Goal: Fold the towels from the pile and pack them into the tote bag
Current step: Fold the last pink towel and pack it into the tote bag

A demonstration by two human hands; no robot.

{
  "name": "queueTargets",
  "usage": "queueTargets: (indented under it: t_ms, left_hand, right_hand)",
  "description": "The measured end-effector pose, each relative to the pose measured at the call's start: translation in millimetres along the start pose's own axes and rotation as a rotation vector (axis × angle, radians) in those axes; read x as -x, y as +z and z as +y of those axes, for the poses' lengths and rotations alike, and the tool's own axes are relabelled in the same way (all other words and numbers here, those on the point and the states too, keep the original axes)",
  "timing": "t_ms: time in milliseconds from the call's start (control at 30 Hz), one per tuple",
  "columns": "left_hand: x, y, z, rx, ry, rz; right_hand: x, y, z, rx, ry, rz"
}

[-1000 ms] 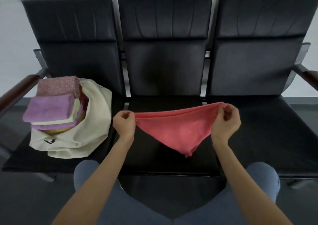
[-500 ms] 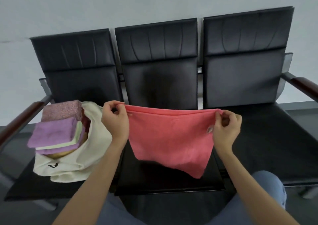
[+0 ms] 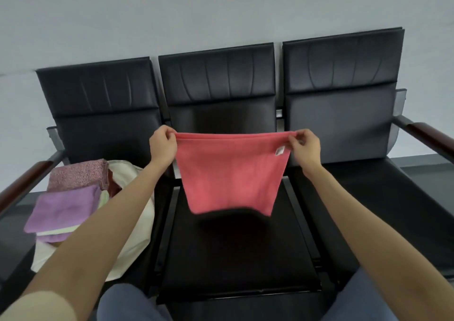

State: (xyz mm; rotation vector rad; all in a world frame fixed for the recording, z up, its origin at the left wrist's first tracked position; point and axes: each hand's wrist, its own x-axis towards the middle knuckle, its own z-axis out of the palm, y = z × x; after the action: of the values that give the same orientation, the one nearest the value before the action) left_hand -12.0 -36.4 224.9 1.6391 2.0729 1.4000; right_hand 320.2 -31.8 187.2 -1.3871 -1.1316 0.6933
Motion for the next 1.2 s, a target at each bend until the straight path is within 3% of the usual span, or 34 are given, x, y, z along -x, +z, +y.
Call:
queueTargets:
  t_ms: [133,267,400,633,900,1000,1200]
  left_hand:
    - [1,-2,-3,0.042,0.077,0.073]
    - [28,11,-46,0.104,0.023,0.004]
    - [75,36,-104,0.054,-0.067,-0.257]
    - [184,74,-207,-0.229,-0.252,-0.728]
    - [237,50,-236,-0.481,-0.044,-0.869]
    - [243,54,-212,-0.617,0.053,-0.800]
    - [278,119,-130,-0.181,0.268,-0.892]
  right_hand:
    - [0,-6,-10,-0.068,-0.091,-0.014]
    - [26,-14,20,-0.039,-0.103,-0.076]
    - [75,-18,91,0.035,0.028,-0.085]
    - [152,-28,207,0.293,0.269,-0.351]
    - [178,-47,216,0.359,0.244,-0.503]
    - [180,-50,216,0.374,0.220,-0.502]
    - [172,-53,218,0.366,0.079,-0.535]
